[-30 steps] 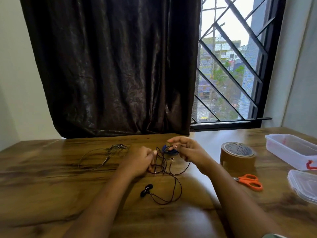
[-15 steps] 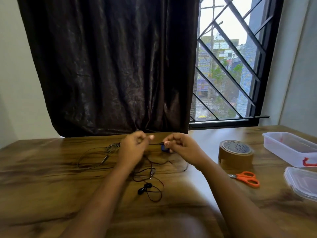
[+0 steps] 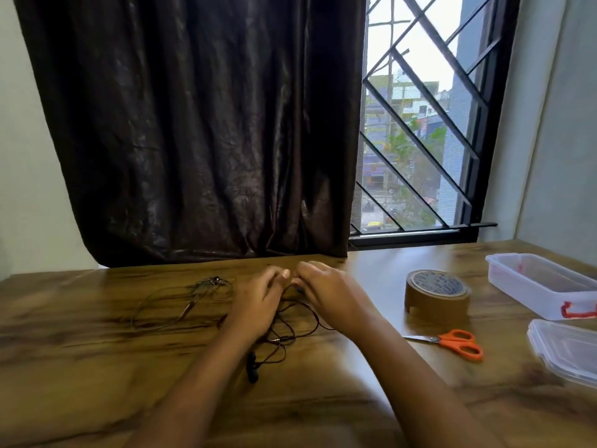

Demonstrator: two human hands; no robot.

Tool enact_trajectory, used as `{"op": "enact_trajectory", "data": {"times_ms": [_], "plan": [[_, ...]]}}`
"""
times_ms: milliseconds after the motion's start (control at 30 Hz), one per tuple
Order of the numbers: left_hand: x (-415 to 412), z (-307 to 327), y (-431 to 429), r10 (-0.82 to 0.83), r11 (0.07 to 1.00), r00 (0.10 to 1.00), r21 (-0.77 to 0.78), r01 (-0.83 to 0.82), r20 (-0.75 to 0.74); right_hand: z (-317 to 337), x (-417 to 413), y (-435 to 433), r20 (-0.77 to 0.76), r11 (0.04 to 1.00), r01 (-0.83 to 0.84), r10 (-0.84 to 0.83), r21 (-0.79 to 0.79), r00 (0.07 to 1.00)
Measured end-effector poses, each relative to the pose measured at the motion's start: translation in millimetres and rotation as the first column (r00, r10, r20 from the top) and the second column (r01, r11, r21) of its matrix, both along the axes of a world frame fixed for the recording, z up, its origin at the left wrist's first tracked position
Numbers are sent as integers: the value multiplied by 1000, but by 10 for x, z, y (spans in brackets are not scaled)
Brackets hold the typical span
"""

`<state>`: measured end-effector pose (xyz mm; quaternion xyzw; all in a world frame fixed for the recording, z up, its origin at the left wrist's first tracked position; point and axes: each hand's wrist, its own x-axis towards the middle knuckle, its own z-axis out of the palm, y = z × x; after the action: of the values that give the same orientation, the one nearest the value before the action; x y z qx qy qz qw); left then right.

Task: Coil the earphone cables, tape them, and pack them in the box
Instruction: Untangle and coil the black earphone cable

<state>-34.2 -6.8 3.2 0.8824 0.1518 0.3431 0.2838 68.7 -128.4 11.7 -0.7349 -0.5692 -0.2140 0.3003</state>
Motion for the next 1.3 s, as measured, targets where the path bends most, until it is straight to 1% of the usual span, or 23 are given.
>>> {"op": "enact_trajectory", "data": {"times_ms": [33,67,133,200,233,333,367,433,533,600,633,667,700,733,767,800,867,967,1033,1100,1167,1233,1300], "plan": [[6,17,-63,-106,990,993,-84,110,53,5,-21,5,11,1000,-4,4,6,1000],[19,40,-99,-140,979,985,-132,153,102,12,-21,0,15,1000,-7,7,14,1000],[42,93,-115,-89,979,983,-167,116,159,20,20,-25,2,1000,-15,15,15,1000],[46,122,-64,15,986,985,-165,14,169,19,81,-67,-27,1000,-8,8,-6,1000],[42,112,-1,99,984,981,-165,-71,168,13,117,-89,-39,1000,1,-2,-11,999],[-76,109,216,419,898,893,-223,-381,165,-7,188,-149,-66,999,32,-33,-26,997],[-122,95,298,488,867,861,-198,-458,144,-14,195,-157,-67,999,41,-43,-33,997],[-200,79,396,559,829,827,-41,-557,59,-20,183,-153,-56,997,57,-59,-43,997],[-199,83,326,593,793,804,200,-576,-37,-11,149,-112,-16,997,79,-79,-16,997],[-106,42,226,511,820,860,289,-494,22,-2,114,-95,4,998,66,-66,8,998],[-69,29,154,421,859,905,295,-419,60,0,91,-89,13,998,56,-56,10,998],[-40,22,73,284,915,952,263,-305,115,7,56,-83,23,999,47,-47,8,999],[-16,9,-3,111,968,981,204,-143,160,11,25,-73,34,999,42,-42,3,999],[3,2,-81,-58,992,977,121,34,205,16,-3,-68,47,999,42,-42,1,998],[7,24,-161,-170,985,954,29,168,247,22,-19,-63,56,999,45,-45,3,997],[15,46,-207,-221,967,936,-60,246,274,30,-30,-64,60,999,47,-47,12,997],[42,73,-189,-194,957,950,-166,238,244,35,-29,-72,55,999,49,-50,24,997],[50,73,-24,-186,972,979,-129,195,81,22,-21,-63,70,998,60,-58,-27,996],[28,73,27,-201,969,977,-131,209,66,15,-21,-51,57,998,46,-43,-49,997],[18,68,61,-130,971,984,-187,152,126,22,2,-63,43,997,40,-38,-59,998],[9,58,175,70,961,983,-275,-21,169,31,36,-88,20,996,47,-45,-81,999],[-22,38,355,272,917,951,-339,-210,149,21,71,-113,24,991,76,-74,-113,997],[-76,1,519,386,884,915,-331,-330,117,13,82,-132,71,981,128,-118,-149,990]]}}
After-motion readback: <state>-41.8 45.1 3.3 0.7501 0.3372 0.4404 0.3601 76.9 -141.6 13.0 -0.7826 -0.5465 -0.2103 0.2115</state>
